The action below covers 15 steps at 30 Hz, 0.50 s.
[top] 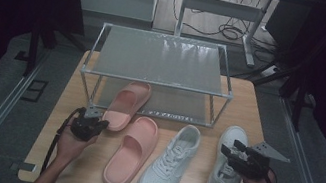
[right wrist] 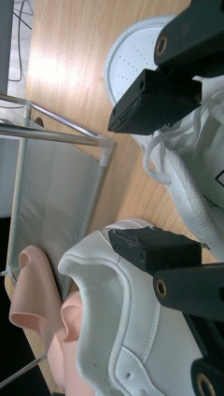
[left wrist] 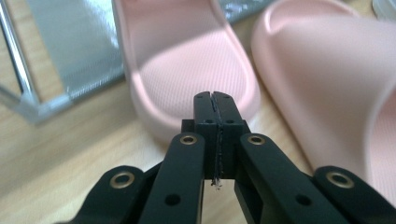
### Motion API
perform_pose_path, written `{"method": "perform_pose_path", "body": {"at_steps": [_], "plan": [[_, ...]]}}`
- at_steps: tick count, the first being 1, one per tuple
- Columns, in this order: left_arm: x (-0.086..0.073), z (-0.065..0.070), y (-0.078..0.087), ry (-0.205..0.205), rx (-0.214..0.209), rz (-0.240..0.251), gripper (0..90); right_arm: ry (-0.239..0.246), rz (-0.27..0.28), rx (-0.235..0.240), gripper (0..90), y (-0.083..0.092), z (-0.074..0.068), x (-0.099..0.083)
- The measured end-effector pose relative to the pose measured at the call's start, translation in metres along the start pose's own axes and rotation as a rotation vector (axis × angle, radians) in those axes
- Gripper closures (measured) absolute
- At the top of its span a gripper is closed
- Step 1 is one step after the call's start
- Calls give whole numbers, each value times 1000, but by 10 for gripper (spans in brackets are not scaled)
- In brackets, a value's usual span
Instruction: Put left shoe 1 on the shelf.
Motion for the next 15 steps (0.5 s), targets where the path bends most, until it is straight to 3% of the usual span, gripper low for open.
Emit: {"method": "perform_pose_path", "body": {"at_steps": [6, 15], "plan": [[-13, -6, 6, 1, 1, -12, 900, -1, -2, 0, 421, -1, -1, 0], [-15, -7, -3, -8, 5, -35, 900, -1, -2, -1, 421, -1, -1, -1]]}}
Point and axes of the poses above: each handheld gripper's, and its own axes: y roughly backward along the jaws, x roughly out of its top, z roughly to its right, the point moved 10 cm from there along -y, roughly forward along the jaws, and after that the axes turned 12 degrees about y, right-handed, at the moved point
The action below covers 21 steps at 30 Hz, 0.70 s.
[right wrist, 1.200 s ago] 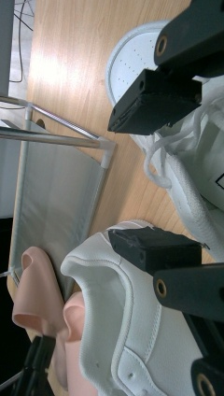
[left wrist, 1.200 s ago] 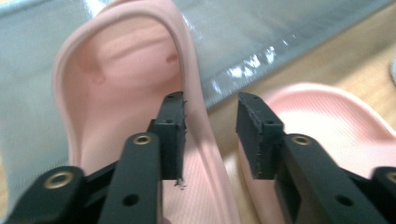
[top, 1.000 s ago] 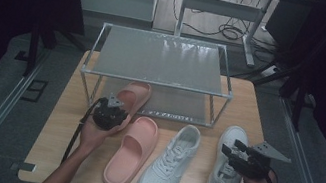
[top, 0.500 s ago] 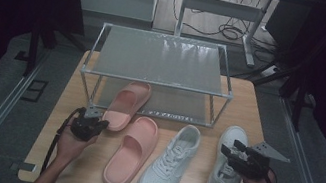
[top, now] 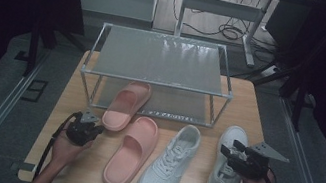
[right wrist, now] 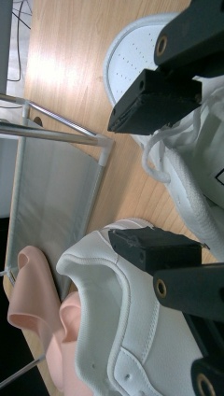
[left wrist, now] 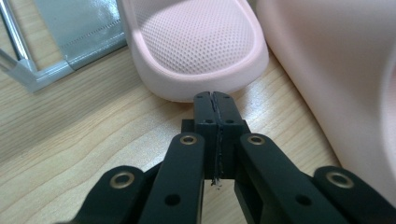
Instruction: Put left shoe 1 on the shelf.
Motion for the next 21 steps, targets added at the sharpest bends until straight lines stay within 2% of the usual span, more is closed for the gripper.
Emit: {"method": "perform_pose_path", "body": {"at_steps": [11, 21], "plan": [[6, -1, -11, -7, 3, -14, 900, -2, 0, 0, 421, 1, 1, 0], [19, 1, -24, -18, 0, -25, 900, 0, 1, 0, 421, 0, 0, 0]]}}
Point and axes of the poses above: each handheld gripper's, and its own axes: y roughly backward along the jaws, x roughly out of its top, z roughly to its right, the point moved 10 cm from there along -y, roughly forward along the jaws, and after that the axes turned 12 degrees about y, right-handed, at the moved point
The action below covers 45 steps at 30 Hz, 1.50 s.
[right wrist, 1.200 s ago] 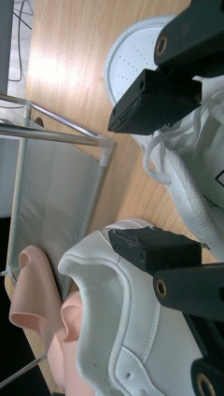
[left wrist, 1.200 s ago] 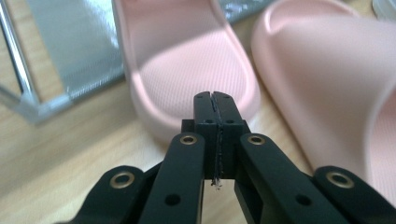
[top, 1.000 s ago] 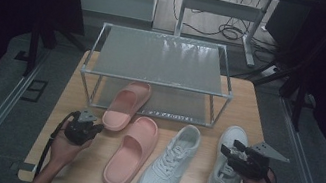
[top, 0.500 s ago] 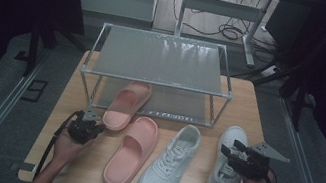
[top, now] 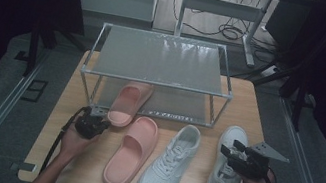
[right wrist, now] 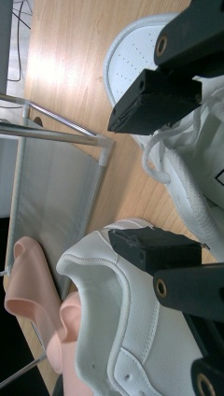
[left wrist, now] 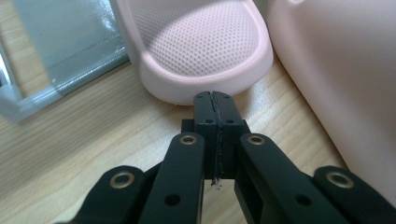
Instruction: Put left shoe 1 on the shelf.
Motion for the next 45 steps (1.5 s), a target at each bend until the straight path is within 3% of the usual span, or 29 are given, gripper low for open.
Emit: {"method": "perform_pose_path", "body": {"at_steps": [36, 45], "plan": [[48, 18, -50, -1, -11, -18, 898, -1, 0, -3, 421, 1, 2, -1], [55, 20, -60, 35, 0, -5, 899, 1, -2, -5, 421, 1, 3, -2]]}}
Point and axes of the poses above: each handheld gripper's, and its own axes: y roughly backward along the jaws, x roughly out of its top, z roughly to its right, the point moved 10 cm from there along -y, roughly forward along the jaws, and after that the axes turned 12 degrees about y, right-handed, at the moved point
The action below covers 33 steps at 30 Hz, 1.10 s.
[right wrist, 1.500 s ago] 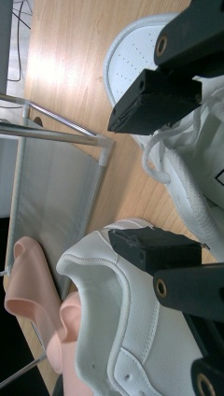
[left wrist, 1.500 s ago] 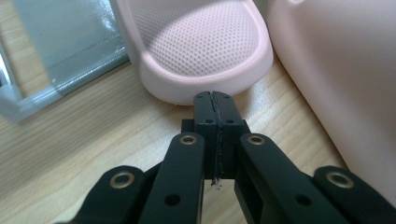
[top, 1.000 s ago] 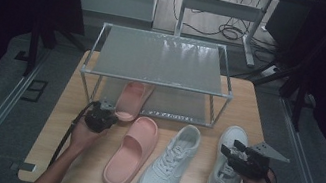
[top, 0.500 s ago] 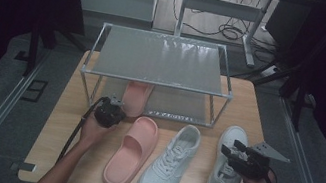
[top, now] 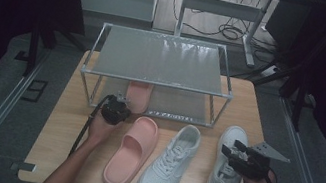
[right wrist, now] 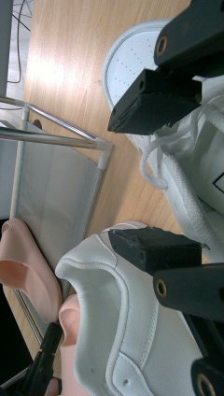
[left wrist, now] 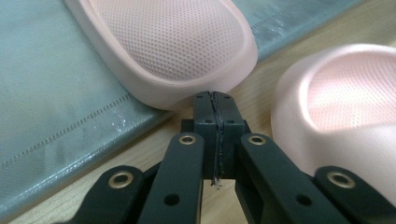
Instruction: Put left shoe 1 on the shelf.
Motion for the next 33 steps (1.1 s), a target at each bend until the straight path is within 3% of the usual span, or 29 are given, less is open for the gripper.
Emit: {"method": "perform_pose_path", "body": {"at_steps": [8, 16, 22, 33], "plan": [[5, 2, -8, 15, 10, -1, 896, 3, -2, -5, 420, 0, 1, 0], [1, 2, -4, 31, 3, 14, 900, 4, -1, -7, 420, 1, 1, 0], [-7, 1, 12, 51, -8, 50, 900, 2, -1, -10, 421, 1, 2, 0], [-30, 6, 48, 28, -40, 95, 900, 6, -5, -7, 421, 0, 0, -1]]}}
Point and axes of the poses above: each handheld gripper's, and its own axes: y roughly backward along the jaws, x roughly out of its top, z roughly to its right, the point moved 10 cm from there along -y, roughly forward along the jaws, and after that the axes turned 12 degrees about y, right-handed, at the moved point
